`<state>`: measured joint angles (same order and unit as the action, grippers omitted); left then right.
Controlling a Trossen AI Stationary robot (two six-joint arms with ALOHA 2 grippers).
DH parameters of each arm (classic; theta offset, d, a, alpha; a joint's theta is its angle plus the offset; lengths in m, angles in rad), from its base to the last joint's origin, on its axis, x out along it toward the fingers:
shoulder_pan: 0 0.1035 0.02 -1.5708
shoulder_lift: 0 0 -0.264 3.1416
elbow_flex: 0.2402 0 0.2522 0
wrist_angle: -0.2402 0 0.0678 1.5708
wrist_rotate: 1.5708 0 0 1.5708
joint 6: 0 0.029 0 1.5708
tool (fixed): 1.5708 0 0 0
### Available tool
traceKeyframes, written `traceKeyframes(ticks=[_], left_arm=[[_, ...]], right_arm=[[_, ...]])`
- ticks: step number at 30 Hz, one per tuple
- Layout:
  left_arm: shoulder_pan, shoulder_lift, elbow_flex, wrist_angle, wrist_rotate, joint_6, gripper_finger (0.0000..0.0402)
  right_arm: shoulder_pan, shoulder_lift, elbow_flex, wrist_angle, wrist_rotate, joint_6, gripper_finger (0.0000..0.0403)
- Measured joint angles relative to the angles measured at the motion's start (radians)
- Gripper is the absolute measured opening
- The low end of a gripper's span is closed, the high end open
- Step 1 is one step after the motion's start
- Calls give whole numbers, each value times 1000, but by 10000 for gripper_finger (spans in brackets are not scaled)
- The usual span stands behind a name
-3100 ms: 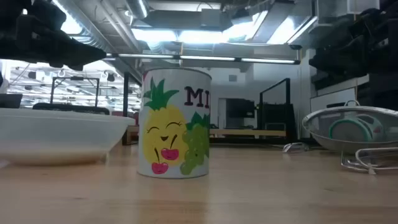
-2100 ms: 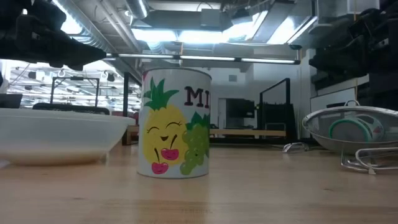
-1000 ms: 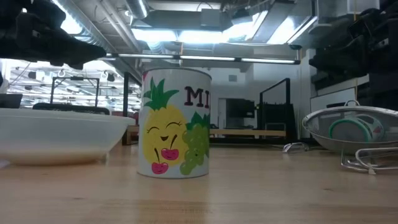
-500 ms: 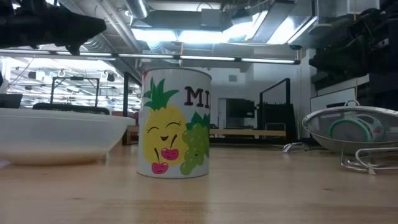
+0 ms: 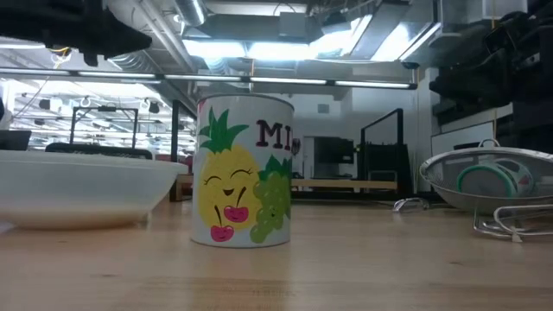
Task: Pick and place cans onto a shelf
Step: Put the orange spaghetti sauce can on the shelf
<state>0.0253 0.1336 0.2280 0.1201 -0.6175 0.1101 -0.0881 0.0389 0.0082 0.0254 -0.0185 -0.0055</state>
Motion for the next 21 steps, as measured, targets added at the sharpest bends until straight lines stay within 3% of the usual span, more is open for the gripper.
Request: traceKeyframes(ticks=[11, 21], left_arm=[[204, 221, 236, -373, 13, 57, 69], [428, 477, 337, -543, 190, 195, 69]], right_arm=[[0, 0, 0, 0, 0, 0, 95], [0, 0, 0, 0, 0, 0, 95]])
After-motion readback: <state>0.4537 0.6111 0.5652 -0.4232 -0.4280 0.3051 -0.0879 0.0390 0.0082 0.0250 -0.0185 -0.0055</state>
